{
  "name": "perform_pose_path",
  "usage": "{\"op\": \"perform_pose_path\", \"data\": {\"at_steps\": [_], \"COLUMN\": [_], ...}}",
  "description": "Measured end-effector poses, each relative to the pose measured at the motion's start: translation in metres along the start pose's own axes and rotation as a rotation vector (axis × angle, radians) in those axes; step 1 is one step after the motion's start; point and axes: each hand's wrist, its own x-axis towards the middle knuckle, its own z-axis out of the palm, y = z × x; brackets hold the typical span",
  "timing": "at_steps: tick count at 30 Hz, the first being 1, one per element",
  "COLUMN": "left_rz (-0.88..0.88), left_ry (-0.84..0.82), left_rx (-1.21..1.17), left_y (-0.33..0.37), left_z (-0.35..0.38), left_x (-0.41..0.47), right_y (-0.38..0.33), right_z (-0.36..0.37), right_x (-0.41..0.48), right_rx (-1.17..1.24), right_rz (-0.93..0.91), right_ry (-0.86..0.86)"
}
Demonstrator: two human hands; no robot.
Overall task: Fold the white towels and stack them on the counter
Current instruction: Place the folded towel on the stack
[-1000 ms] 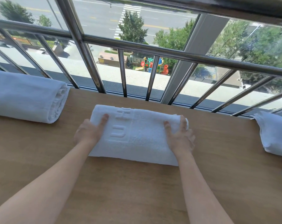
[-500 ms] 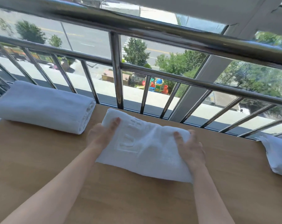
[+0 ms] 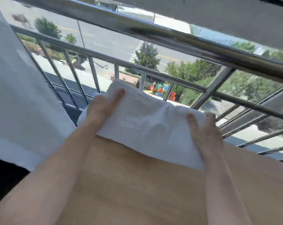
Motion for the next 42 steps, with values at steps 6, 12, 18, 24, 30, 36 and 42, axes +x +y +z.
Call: {"op": "perform_pose_path", "data": {"at_steps": [6, 12, 18, 24, 30, 36, 42], "left_rz": [-0.047, -0.156, -0.103, -0.095, 0.125, 0.679, 0.752], "left_ry": [0.01, -0.131, -0.144, -0.153, 0.049, -0.161, -0.266], "left_rx": [-0.039, 0.154, 0.248, 0.203, 0.203, 0.418, 0.623], "left_y": [-0.038, -0.096, -0.09, -0.094, -0.089, -0.049, -0.051], "left_z": [-0.048, -0.012, -0.001, -0.003, -0.009, 0.025, 0.043], "left_x": [0.097, 0.126, 0.142, 0.138, 0.129, 0.082, 0.073], "right_y": [-0.073, -0.051, -0.044, -0.041, -0.057, -0.108, -0.096], "right_z": [0.081, 0.155, 0.161, 0.162, 0.153, 0.18, 0.189], "right_x": [0.025, 0.036, 0.047, 0.044, 0.038, -0.002, -0.012], "right_rx": [0.042, 0.059, 0.05, 0.02, -0.153, -0.415, -0.407], "right_rz": [-0.037, 0.063, 0.089, 0.09, 0.1, -0.412, -0.404], "right_ry": [0.004, -0.105, -0.076, -0.047, -0.017, -0.026, -0.125]}}
